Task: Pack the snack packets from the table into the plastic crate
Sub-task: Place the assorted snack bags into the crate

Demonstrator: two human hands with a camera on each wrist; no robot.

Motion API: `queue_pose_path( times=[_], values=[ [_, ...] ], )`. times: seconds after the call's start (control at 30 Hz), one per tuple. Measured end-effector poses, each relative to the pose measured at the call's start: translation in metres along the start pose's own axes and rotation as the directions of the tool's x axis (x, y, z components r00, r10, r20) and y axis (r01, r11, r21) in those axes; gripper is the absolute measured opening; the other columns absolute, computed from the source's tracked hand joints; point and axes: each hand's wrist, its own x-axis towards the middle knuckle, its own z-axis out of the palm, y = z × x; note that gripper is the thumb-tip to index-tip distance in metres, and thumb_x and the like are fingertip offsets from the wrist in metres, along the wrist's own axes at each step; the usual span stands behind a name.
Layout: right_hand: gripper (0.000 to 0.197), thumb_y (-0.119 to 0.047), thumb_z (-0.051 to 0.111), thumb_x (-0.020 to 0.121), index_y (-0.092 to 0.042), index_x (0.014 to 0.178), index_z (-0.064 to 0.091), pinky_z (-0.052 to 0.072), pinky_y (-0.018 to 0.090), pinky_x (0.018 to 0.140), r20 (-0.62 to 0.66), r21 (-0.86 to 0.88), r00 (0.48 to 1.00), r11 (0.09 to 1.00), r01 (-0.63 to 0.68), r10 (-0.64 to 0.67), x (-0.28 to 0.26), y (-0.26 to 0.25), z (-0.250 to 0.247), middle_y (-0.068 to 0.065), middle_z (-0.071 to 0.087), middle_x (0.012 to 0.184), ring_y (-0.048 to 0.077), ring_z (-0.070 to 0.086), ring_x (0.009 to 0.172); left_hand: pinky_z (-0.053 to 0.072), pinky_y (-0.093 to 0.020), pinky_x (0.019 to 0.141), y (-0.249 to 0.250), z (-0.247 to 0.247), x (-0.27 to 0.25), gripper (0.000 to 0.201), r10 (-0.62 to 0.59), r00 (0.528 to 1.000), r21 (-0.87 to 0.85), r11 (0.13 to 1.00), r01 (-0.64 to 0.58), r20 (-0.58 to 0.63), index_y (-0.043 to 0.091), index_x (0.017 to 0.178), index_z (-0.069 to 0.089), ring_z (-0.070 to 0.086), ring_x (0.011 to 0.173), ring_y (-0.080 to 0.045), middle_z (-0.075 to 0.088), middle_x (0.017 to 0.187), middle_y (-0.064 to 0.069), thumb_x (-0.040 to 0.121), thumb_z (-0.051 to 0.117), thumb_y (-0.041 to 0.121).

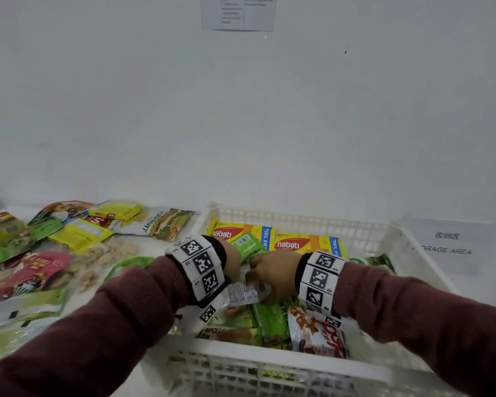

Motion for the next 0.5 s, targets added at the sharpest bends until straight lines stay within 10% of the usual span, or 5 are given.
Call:
queue_pose_path(
  times=[0.17,0.3,0.4,0.5],
  values=[
    [0.030,-0.019,0.044,0.096,-0.005,0.121,0.052,0.040,0.034,0.064,-0.093,-0.111,0.995,0.994,0.018,-0.028,-0.004,0.000,-0.007,0.016,0.060,0.108,0.032,0.060,0.093,0.030,-0.022,0.049,-0.012,-0.010,-0.011,0.013,0.005,0.997,0.000,1.000,-0.005,-0.074,0.000,0.091,0.053,0.040,0.062,-0.020,0.047,0.079,-0.014,0.093,0.041,0.006],
    [0.015,-0.003,0.059,0.080,-0.003,0.095,0.062,0.030,0.025,0.040,-0.293,-0.005,0.954,0.998,-0.065,0.061,-0.017,0.014,-0.029,0.015,0.064,0.078,0.030,0.063,0.065,0.037,-0.024,0.060,-0.028,-0.025,-0.015,0.040,0.008,0.982,-0.090,0.996,-0.026,-0.189,0.002,0.137,0.034,0.053,0.090,-0.023,0.050,0.131,-0.015,0.097,0.037,0.009],
    [0.024,-0.011,0.044,0.092,-0.011,0.111,0.059,0.046,0.036,0.071,-0.380,0.198,0.875,0.951,-0.239,0.299,-0.041,0.032,-0.044,0.010,0.061,0.108,0.028,0.056,0.098,0.040,-0.026,0.066,-0.037,-0.038,-0.018,0.049,-0.004,0.957,-0.169,0.985,-0.047,-0.290,0.003,0.144,0.019,0.055,0.104,-0.027,0.041,0.140,-0.016,0.098,0.032,0.008],
    [0.026,-0.008,0.044,0.089,-0.012,0.111,0.056,0.042,0.034,0.076,-0.332,0.361,0.772,0.829,-0.427,0.542,-0.073,0.062,-0.051,0.011,0.061,0.111,0.029,0.054,0.099,0.044,-0.030,0.070,-0.041,-0.050,-0.013,0.048,0.026,0.922,-0.232,0.965,-0.125,-0.387,0.003,0.143,0.020,0.055,0.091,-0.026,0.044,0.136,-0.018,0.097,0.031,0.005]
  ],
)
